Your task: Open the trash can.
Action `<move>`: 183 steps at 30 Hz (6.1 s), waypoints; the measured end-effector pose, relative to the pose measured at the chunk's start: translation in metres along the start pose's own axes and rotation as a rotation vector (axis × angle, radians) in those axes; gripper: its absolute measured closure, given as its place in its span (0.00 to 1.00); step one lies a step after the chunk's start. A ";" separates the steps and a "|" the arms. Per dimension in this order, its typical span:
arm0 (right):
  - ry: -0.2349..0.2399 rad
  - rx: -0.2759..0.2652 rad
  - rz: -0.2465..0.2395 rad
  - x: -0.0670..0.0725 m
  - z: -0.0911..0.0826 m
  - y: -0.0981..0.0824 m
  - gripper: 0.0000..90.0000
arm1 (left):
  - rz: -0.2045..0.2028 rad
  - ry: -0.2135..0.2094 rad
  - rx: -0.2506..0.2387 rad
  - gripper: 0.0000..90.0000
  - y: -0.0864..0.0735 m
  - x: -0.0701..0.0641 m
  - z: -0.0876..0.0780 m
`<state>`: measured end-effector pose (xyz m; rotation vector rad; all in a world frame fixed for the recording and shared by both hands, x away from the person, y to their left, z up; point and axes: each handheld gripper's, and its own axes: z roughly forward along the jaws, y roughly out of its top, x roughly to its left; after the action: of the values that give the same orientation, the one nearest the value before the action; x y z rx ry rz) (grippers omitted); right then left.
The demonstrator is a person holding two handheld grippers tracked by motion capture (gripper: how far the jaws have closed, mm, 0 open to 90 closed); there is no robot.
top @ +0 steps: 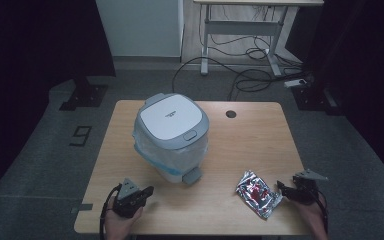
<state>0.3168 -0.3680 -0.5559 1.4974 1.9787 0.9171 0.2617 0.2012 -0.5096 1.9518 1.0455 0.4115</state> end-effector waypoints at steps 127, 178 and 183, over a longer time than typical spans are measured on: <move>-0.016 -0.001 0.016 -0.001 -0.001 -0.001 0.31 | 0.186 0.015 0.014 1.00 0.052 -0.071 0.122; -0.018 -0.002 0.015 0.000 -0.002 -0.001 0.32 | 0.234 0.094 0.018 1.00 0.040 -0.074 0.129; -0.017 -0.002 0.015 0.000 -0.002 -0.002 0.32 | 0.244 0.101 0.048 1.00 0.040 -0.076 0.133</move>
<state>0.3146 -0.3690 -0.5560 1.5158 1.9569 0.9086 0.3194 0.0583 -0.5454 2.1289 0.8887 0.6296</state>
